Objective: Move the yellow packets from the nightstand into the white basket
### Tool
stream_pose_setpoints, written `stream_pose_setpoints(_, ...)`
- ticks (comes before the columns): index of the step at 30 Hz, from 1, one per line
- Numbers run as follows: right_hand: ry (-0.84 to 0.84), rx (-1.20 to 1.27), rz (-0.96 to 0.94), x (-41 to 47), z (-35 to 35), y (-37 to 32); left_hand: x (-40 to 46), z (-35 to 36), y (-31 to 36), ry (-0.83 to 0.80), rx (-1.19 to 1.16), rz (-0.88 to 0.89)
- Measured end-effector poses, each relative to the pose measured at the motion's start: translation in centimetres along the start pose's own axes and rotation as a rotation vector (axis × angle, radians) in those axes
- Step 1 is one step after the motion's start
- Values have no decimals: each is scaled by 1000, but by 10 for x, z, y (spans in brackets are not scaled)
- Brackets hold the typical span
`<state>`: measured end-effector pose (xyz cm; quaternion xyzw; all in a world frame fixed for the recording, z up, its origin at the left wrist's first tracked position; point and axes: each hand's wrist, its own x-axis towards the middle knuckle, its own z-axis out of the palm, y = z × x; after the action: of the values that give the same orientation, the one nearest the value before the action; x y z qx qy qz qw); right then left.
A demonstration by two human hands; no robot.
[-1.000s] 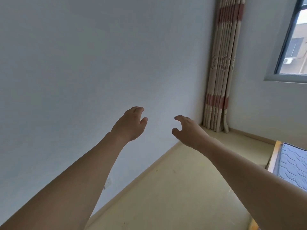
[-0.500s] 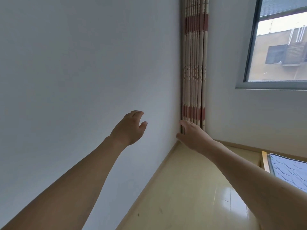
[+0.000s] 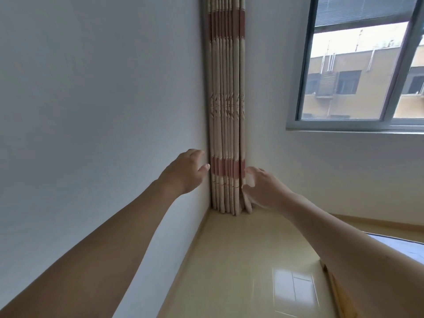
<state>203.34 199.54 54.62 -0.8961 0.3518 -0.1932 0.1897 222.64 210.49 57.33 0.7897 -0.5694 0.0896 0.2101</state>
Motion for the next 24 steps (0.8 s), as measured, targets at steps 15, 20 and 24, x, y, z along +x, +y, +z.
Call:
stream_pose_setpoints(15,129,-100,260,286,-34,218,381,181,32,-58,-115,269)
stream_pose_setpoints(20,186,-78,279,384,-75,296,520,215,61,-59,-82,300)
stream_pose_setpoints(24,248,-86,305,454,-109,352,613,245,87,2,-108,322)
